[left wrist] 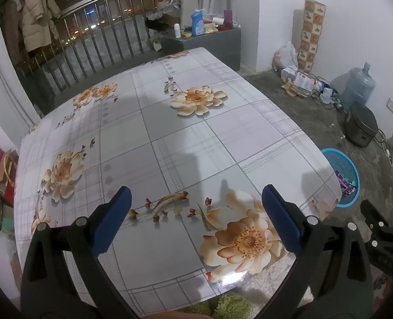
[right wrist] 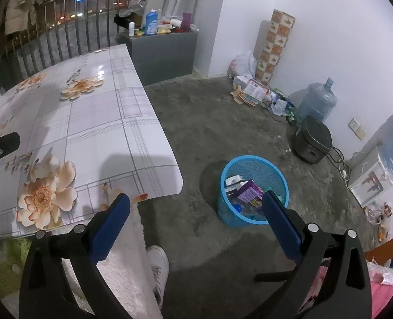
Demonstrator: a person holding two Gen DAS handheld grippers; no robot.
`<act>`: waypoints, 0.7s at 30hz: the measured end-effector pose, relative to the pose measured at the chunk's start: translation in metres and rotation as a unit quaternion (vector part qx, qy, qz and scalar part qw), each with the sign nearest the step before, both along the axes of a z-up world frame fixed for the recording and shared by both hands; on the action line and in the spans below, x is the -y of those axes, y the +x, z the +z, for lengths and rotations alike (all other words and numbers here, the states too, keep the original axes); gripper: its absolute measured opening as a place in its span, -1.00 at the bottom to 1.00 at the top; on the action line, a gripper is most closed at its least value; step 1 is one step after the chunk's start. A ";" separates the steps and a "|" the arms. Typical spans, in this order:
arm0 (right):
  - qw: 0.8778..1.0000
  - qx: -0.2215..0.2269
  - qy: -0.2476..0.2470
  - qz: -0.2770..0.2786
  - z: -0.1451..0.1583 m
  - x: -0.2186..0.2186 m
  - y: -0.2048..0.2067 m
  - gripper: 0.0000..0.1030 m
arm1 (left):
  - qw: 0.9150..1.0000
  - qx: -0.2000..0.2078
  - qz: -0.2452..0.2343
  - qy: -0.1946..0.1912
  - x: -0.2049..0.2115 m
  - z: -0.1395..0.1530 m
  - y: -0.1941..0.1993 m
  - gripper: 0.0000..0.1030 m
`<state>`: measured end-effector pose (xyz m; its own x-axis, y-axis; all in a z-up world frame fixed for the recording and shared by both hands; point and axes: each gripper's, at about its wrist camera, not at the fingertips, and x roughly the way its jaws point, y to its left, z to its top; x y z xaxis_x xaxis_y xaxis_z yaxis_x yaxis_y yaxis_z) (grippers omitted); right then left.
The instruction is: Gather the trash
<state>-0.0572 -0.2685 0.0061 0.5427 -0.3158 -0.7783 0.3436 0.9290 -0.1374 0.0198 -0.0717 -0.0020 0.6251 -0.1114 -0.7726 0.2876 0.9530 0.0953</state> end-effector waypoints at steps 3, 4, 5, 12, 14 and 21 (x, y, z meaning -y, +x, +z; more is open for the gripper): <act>1.000 0.002 0.000 0.000 0.000 0.000 -0.001 0.88 | 1.000 0.000 -0.001 0.000 -0.001 0.000 -0.001 0.83; 1.000 0.003 0.000 0.000 0.001 0.000 -0.001 0.88 | 1.000 0.000 -0.001 0.000 -0.001 0.000 -0.001 0.83; 1.000 0.003 0.001 0.000 0.001 0.001 -0.002 0.88 | 1.000 0.000 -0.001 0.000 -0.001 0.000 -0.001 0.83; 1.000 0.004 0.000 0.000 0.003 -0.001 -0.003 0.88 | 1.000 0.000 -0.001 -0.001 -0.001 0.000 -0.001 0.83; 1.000 0.005 0.000 0.000 0.002 -0.001 -0.003 0.88 | 1.000 0.000 -0.001 -0.001 -0.001 0.000 -0.001 0.83; 1.000 0.004 0.001 0.000 0.002 0.000 -0.003 0.88 | 1.000 0.000 -0.001 0.000 -0.001 0.000 -0.001 0.83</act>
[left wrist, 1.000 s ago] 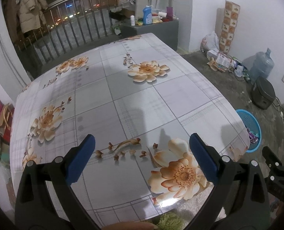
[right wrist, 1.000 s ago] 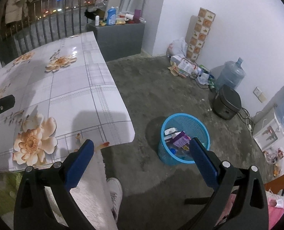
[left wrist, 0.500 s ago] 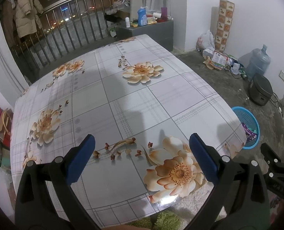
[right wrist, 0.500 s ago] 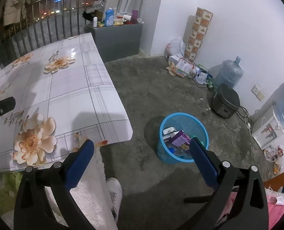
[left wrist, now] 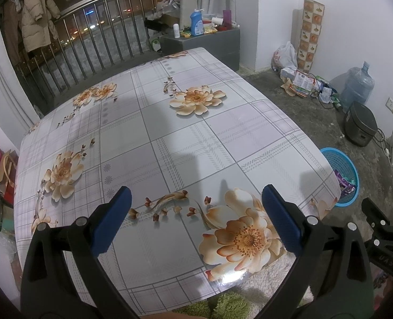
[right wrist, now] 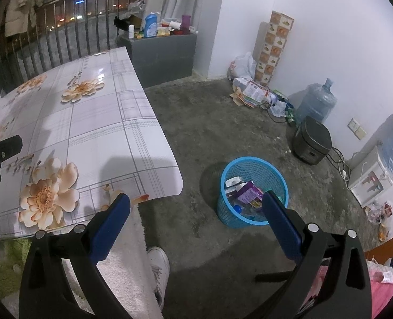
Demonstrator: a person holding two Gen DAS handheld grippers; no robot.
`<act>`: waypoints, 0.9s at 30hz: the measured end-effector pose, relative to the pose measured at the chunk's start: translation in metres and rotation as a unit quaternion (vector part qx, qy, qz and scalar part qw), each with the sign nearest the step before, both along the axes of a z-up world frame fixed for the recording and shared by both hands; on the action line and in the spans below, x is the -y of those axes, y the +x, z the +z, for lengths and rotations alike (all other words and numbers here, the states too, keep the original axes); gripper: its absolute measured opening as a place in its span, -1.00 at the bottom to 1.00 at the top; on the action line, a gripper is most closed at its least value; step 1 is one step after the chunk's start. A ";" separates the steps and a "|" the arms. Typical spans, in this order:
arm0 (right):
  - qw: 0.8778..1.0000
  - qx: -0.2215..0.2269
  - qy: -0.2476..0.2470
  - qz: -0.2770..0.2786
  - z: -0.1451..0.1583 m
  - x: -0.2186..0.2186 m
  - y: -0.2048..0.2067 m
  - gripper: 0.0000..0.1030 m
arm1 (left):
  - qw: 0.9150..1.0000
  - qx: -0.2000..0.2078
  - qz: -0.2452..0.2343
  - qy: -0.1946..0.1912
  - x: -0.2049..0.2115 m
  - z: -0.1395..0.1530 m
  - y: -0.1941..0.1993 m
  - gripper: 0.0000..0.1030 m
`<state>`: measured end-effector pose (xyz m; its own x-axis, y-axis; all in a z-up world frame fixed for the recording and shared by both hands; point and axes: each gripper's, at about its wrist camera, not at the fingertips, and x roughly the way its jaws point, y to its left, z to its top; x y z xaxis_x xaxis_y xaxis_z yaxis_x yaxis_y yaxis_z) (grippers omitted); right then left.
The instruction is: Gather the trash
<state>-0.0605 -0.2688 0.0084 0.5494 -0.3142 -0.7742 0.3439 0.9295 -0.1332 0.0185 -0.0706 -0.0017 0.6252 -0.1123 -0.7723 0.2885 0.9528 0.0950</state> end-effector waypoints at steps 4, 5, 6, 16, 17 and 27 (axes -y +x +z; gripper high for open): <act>1.000 -0.001 -0.001 0.002 0.000 0.000 0.000 0.88 | 1.000 0.000 0.000 0.000 0.000 0.000 0.000 0.83; 1.000 0.000 -0.001 0.000 0.000 -0.001 0.000 0.88 | 1.000 0.000 0.000 0.000 0.000 0.000 0.000 0.83; 1.000 -0.001 -0.002 0.000 0.000 -0.001 0.000 0.88 | 1.000 0.000 0.001 0.000 0.000 0.000 0.000 0.83; 1.000 0.002 -0.001 -0.003 0.003 0.001 -0.003 0.88 | 1.000 0.000 0.003 -0.001 -0.003 0.000 0.000 0.83; 1.000 0.001 -0.001 -0.003 0.002 0.001 -0.003 0.88 | 1.000 0.000 0.004 -0.001 -0.003 0.000 0.000 0.83; 1.000 0.004 -0.003 -0.002 0.007 0.001 -0.004 0.88 | 1.000 0.000 0.007 -0.002 -0.006 0.000 0.001 0.83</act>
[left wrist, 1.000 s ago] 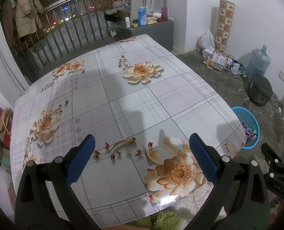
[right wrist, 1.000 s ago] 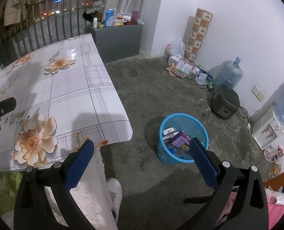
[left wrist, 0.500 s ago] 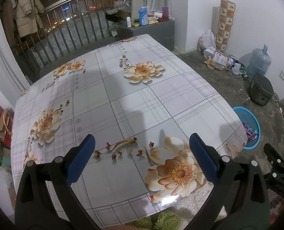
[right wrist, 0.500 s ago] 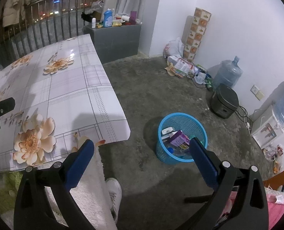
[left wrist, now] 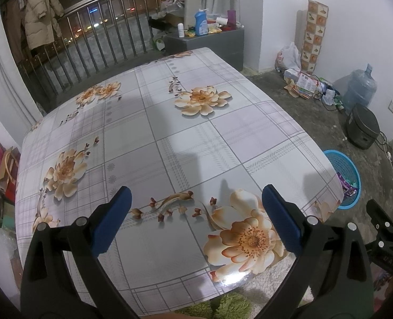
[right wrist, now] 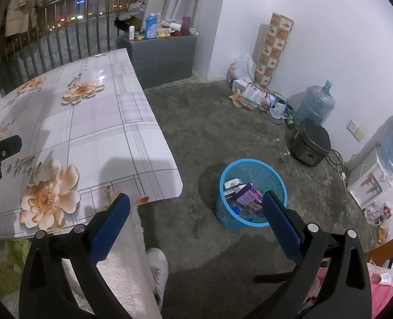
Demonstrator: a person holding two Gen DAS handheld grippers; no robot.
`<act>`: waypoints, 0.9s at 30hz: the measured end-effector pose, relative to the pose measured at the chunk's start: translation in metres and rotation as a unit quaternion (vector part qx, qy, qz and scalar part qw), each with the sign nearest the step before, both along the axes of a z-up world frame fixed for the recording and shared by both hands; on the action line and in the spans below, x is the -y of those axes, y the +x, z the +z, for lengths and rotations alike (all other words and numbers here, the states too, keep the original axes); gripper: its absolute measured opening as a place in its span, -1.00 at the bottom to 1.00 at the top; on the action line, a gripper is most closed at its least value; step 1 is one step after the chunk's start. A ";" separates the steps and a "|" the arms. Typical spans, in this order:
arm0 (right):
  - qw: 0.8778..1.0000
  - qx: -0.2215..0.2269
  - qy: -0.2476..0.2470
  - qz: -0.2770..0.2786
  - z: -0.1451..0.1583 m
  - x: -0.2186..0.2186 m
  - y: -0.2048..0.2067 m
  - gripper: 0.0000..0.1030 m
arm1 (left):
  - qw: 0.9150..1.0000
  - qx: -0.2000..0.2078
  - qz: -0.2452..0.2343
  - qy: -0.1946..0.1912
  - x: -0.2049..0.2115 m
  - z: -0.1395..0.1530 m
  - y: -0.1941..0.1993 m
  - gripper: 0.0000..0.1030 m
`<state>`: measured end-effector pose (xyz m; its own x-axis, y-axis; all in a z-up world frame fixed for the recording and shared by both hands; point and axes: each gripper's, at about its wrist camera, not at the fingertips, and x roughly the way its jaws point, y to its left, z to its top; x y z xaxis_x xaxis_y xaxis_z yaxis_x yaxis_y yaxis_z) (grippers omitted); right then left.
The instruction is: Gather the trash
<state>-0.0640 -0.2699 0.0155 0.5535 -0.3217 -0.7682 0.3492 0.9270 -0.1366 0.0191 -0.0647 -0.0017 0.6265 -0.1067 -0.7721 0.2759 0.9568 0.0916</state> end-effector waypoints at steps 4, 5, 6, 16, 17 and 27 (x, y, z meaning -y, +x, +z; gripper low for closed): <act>1.000 0.000 0.000 0.000 0.000 0.000 0.000 0.88 | 1.000 0.000 0.000 0.000 0.000 0.000 0.000 0.83; 1.000 0.000 0.000 -0.001 0.000 -0.001 0.000 0.88 | 1.000 0.000 0.000 0.000 0.000 0.000 0.000 0.83; 1.000 0.000 0.000 -0.001 0.000 -0.001 0.000 0.88 | 1.000 0.000 0.000 0.000 0.000 0.000 0.001 0.83; 1.000 0.001 0.000 0.000 0.001 -0.005 0.003 0.88 | 1.000 -0.001 -0.001 -0.001 0.000 0.000 0.001 0.83; 1.000 0.001 0.000 0.000 0.001 -0.005 0.003 0.88 | 1.000 0.000 -0.001 0.000 0.000 0.000 0.001 0.83; 1.000 0.000 -0.001 0.004 0.002 -0.010 0.007 0.88 | 1.000 0.000 0.000 -0.001 0.000 0.001 0.001 0.83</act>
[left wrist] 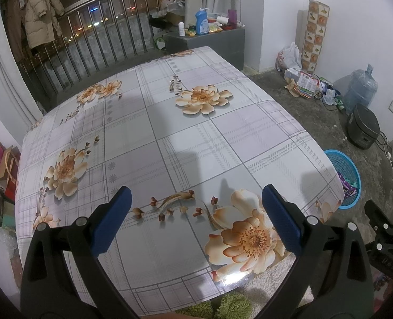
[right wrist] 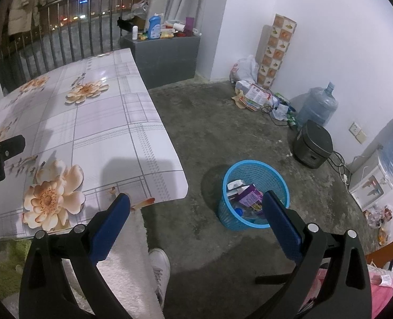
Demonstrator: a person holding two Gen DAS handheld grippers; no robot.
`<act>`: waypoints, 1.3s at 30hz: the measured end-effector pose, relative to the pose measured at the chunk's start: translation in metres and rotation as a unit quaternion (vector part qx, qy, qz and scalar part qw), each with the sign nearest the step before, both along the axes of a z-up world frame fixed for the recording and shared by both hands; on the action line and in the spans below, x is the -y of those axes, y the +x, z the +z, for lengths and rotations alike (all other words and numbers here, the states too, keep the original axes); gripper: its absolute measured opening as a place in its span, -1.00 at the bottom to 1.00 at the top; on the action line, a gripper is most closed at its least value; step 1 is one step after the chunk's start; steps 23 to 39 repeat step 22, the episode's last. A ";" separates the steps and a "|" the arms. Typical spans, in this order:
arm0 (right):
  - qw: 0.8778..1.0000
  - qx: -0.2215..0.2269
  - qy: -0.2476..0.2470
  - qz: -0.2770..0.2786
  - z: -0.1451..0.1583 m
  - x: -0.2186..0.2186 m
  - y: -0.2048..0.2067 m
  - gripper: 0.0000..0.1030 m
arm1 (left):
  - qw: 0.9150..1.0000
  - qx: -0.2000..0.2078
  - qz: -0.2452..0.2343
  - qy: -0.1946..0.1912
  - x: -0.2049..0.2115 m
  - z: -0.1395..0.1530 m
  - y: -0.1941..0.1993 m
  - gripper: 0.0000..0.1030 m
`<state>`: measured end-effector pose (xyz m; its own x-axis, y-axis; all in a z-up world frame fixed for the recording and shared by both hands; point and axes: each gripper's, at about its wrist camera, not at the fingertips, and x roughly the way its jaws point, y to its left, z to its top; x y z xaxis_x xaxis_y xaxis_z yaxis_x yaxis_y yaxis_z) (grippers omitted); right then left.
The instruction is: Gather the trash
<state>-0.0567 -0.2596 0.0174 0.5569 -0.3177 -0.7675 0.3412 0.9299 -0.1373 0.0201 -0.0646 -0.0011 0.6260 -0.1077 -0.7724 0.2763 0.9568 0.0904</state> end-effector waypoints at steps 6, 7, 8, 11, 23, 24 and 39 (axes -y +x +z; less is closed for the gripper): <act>1.000 0.000 0.000 0.000 0.000 -0.002 0.001 0.88 | 1.000 0.000 0.000 0.000 0.000 0.000 0.000 0.83; 1.000 0.000 0.000 0.000 0.001 -0.002 0.002 0.88 | 1.000 -0.001 0.000 0.000 0.000 0.000 0.000 0.83; 1.000 0.000 0.000 0.000 0.000 -0.002 0.001 0.88 | 1.000 -0.001 0.000 0.000 0.000 0.000 0.000 0.83; 1.000 0.001 0.000 0.001 0.000 -0.002 0.001 0.88 | 1.000 -0.001 0.000 0.000 0.000 0.000 0.000 0.83; 1.000 0.008 0.002 -0.004 0.003 -0.004 -0.001 0.88 | 1.000 -0.006 0.000 0.002 -0.003 -0.004 -0.003 0.83; 1.000 0.008 0.002 -0.004 0.003 -0.004 -0.001 0.88 | 1.000 -0.006 0.000 0.002 -0.003 -0.004 -0.003 0.83; 1.000 0.008 0.002 -0.004 0.003 -0.004 -0.001 0.88 | 1.000 -0.006 0.000 0.002 -0.003 -0.004 -0.003 0.83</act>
